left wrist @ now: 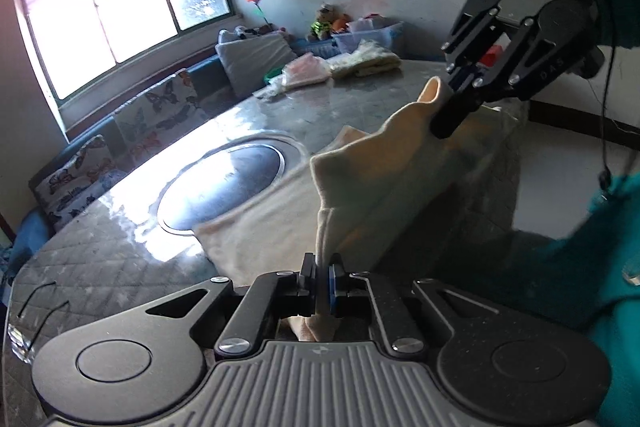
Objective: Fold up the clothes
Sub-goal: 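Lift the hem with both tools and fold it over toward the collar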
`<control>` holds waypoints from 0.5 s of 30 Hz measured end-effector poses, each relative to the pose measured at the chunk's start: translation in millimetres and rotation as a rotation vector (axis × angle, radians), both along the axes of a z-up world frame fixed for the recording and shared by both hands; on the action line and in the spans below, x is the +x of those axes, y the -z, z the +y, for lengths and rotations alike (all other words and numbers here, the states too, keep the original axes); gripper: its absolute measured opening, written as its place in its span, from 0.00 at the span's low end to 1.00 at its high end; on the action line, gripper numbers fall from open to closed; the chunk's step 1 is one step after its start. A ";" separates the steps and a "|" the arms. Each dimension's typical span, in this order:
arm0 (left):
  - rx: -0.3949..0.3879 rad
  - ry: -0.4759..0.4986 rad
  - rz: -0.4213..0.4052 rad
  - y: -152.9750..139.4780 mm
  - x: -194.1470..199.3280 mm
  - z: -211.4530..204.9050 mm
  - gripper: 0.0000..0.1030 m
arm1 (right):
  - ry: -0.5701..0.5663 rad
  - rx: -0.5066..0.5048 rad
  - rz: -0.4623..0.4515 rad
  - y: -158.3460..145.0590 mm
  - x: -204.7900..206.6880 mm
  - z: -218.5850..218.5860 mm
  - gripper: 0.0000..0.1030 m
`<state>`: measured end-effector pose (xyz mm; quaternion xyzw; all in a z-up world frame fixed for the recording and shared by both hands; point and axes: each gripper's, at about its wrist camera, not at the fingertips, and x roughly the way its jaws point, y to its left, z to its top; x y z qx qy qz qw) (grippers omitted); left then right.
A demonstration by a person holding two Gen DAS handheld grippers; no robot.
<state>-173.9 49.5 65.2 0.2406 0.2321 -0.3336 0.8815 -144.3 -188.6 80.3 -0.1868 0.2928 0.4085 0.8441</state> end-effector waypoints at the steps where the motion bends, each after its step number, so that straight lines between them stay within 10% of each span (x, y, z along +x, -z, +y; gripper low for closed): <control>1: -0.002 -0.003 -0.012 -1.4 6.2 -0.6 0.07 | 0.012 0.007 -0.004 -1.4 5.4 -1.3 0.08; 15: 0.029 -0.091 -0.010 17.6 141.4 -37.1 0.07 | 0.161 0.035 0.011 13.6 127.3 -16.1 0.08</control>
